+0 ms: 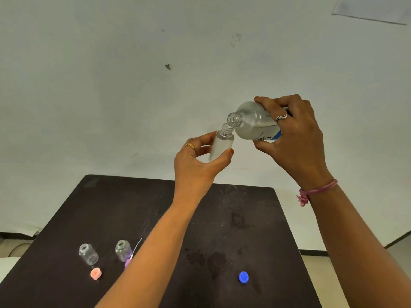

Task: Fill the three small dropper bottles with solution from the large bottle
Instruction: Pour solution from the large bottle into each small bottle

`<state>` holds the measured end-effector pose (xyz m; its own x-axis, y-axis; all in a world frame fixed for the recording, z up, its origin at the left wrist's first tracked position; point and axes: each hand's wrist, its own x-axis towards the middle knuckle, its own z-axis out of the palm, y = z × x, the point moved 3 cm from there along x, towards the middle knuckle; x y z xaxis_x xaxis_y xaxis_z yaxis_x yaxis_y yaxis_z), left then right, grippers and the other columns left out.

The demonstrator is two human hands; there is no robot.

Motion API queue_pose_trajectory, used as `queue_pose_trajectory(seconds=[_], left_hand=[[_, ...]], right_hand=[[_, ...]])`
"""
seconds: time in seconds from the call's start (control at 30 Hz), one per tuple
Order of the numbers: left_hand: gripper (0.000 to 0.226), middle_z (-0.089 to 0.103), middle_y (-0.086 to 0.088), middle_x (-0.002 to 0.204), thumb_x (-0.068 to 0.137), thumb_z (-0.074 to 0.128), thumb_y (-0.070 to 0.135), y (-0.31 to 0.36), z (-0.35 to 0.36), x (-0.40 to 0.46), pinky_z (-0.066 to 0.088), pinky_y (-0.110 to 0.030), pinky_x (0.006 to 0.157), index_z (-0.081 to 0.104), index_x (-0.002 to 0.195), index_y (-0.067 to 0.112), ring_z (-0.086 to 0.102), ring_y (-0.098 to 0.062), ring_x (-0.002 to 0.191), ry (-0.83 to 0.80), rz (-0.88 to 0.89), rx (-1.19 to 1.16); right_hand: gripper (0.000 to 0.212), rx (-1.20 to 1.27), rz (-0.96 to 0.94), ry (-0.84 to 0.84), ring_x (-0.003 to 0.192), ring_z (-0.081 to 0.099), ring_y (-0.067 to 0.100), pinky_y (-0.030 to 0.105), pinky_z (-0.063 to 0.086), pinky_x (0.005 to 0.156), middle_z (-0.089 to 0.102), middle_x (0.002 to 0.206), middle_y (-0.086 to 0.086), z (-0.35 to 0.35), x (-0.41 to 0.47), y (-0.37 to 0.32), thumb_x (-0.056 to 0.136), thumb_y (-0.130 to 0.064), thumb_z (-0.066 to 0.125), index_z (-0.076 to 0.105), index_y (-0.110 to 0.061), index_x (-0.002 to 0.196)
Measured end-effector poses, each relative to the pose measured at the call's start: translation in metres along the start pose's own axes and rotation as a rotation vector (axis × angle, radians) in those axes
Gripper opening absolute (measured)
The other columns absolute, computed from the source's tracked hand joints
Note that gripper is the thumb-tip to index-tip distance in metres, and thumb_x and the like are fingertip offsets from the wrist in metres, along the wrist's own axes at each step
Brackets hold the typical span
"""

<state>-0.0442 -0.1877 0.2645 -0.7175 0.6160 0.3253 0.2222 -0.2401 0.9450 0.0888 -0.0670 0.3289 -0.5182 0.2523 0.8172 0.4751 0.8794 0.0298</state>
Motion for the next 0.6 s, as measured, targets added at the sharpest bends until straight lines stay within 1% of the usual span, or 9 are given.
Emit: queue_pose_trajectory(seconds=[0.17,0.37,0.6], left_hand=[[0.040,0.065,0.014,0.106,0.072,0.080,0.030,-0.0008,0.0006,0.0000,0.040,0.004,0.062,0.059,0.105,0.039,0.061,-0.001,0.096,0.002,-0.006,-0.005],[0.039,0.064,0.017,0.104,0.072,0.080,0.029,-0.0003,0.0009,-0.0008,0.040,0.003,0.061,0.057,0.100,0.044,0.061,0.002,0.095,-0.003,-0.005,-0.010],[0.040,0.066,0.013,0.107,0.072,0.081,0.029,-0.0010,0.0013,-0.0014,0.039,0.004,0.062,0.060,0.105,0.039,0.061,-0.001,0.097,0.005,-0.002,-0.012]], right_hand=[[0.072,0.000,0.000,0.002,0.100,0.045,0.023,0.035,0.050,0.069,0.056,0.111,0.013,0.0005,-0.0005,0.0005,0.063,-0.019,0.085,0.056,-0.016,0.130],[0.073,0.000,-0.001,0.005,0.101,0.046,0.024,0.036,0.051,0.070,0.056,0.111,0.012,-0.0006,-0.0011,0.0009,0.063,-0.019,0.084,0.056,-0.017,0.130],[0.073,-0.003,-0.002,0.006,0.100,0.048,0.026,0.038,0.051,0.069,0.056,0.111,0.012,-0.0015,-0.0007,0.0003,0.063,-0.018,0.084,0.055,-0.018,0.130]])
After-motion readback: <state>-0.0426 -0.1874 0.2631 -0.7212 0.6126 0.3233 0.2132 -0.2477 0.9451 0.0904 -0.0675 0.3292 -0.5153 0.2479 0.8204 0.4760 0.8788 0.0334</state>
